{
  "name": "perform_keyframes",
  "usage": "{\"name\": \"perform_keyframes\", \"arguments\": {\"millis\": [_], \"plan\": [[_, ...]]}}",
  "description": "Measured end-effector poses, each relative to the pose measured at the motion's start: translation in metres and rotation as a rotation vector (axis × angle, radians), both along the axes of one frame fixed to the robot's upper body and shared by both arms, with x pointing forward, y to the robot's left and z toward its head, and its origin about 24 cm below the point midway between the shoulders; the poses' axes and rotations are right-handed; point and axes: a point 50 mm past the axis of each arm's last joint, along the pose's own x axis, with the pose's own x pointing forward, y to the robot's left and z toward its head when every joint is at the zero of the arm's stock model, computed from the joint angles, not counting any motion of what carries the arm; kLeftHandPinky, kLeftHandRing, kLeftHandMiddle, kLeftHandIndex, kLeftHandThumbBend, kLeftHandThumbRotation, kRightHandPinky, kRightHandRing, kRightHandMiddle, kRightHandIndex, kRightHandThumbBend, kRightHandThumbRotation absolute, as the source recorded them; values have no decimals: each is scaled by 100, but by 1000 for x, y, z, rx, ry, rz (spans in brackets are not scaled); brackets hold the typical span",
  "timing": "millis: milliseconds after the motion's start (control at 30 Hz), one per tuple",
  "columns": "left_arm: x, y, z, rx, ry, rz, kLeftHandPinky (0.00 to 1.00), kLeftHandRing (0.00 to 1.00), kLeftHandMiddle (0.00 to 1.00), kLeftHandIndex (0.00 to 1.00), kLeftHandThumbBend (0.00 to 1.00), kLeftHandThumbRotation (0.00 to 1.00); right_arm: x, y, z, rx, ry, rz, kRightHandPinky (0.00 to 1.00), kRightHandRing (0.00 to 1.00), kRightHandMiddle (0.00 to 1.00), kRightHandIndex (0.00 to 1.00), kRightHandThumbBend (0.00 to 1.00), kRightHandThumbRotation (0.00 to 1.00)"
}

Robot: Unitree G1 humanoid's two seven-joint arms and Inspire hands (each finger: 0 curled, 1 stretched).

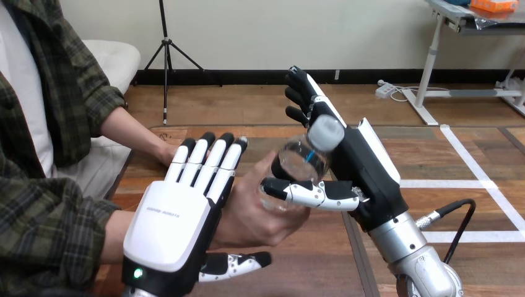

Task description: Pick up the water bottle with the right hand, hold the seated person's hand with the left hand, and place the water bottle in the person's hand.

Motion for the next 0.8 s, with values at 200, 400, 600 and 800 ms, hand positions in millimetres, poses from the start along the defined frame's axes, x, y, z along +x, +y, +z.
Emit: {"name": "perform_keyframes", "arguments": {"millis": [200, 400, 600, 800], "plan": [[-4, -6, -3, -186, -58, -61, 92, 99, 100, 100, 62, 69, -2, -2, -3, 15, 6, -24, 98, 99, 99, 96, 77, 18], [-9, -16, -6, -432, -83, -128, 90, 98, 100, 100, 48, 88, -6, -4, -7, 48, 14, -66, 95, 96, 96, 93, 73, 24], [-12, -28, -9, -613, -84, -175, 89, 98, 100, 100, 42, 97, -10, -6, -11, 100, 25, -124, 91, 94, 94, 91, 68, 32], [-16, -42, -11, -807, -64, -214, 89, 97, 99, 100, 39, 99, -16, -9, -12, 140, 1, -193, 86, 92, 92, 90, 60, 44]]}}
